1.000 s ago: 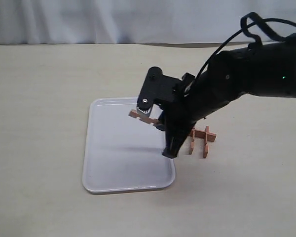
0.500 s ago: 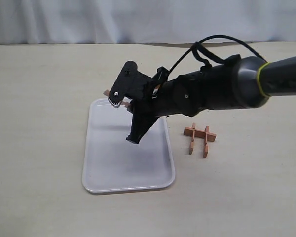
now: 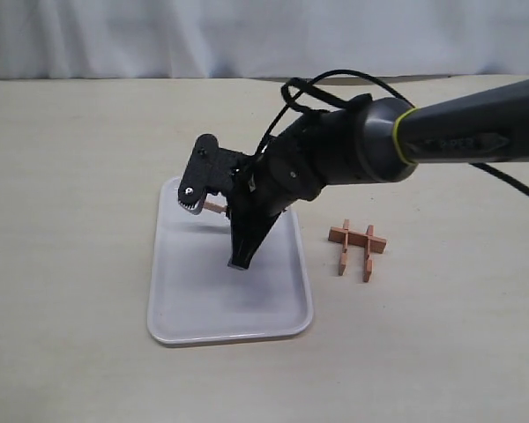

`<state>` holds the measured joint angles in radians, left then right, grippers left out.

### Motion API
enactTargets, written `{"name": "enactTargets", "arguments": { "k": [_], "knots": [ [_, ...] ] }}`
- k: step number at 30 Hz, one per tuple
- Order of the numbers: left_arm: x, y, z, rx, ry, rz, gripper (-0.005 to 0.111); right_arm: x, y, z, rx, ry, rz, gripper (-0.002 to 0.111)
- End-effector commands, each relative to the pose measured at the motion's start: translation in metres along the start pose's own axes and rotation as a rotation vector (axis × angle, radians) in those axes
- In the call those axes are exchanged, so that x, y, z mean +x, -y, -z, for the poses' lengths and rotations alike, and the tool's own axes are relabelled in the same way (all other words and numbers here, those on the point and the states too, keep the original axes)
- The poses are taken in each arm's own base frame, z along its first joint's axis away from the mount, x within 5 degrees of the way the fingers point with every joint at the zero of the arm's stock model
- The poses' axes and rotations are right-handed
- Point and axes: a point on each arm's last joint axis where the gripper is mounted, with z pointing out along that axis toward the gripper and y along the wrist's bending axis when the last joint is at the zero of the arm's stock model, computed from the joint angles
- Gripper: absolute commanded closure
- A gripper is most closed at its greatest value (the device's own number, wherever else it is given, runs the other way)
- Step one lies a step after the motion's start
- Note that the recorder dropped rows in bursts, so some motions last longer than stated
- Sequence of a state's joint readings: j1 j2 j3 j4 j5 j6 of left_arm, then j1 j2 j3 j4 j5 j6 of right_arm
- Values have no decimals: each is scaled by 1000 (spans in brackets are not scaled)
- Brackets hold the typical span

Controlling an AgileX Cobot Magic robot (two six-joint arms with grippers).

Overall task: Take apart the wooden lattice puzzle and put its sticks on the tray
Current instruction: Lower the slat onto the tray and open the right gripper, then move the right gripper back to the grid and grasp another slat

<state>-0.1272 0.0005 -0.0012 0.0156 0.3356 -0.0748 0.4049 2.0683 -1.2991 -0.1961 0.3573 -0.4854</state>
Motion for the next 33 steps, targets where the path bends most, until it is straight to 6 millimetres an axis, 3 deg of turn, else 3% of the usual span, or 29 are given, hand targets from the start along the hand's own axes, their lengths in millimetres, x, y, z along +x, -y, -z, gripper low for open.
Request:
{"name": "enactTargets", "arguments": {
  "k": [1,4,7,10,14,18,22,25,29,33],
  "knots": [
    [-1,0,0,4,11,-2,107,-10,-10,1,50,-25,100,100],
    [-1,0,0,4,11,-2,107,-11,-10,0,95,-36,102,85],
    [-1,0,0,4,11,-2,107,-9,-9,1,111,-65,78,64],
    [-1,0,0,4,11,-2,107,-7,-8,10,112,-111,44,48],
    [-1,0,0,4,11,-2,107,-7,-6,40,123,-203,19,47],
    [-1,0,0,4,11,-2,107,1,4,77,81,-268,27,55],
    [-1,0,0,4,11,-2,107,31,38,110,82,-320,-88,57],
    [-1,0,0,4,11,-2,107,64,61,119,33,-368,-212,57],
    [-1,0,0,4,11,-2,107,111,77,114,-72,-355,-335,57],
    [-1,0,0,4,11,-2,107,150,69,100,-137,-329,-292,57]
  ]
}}
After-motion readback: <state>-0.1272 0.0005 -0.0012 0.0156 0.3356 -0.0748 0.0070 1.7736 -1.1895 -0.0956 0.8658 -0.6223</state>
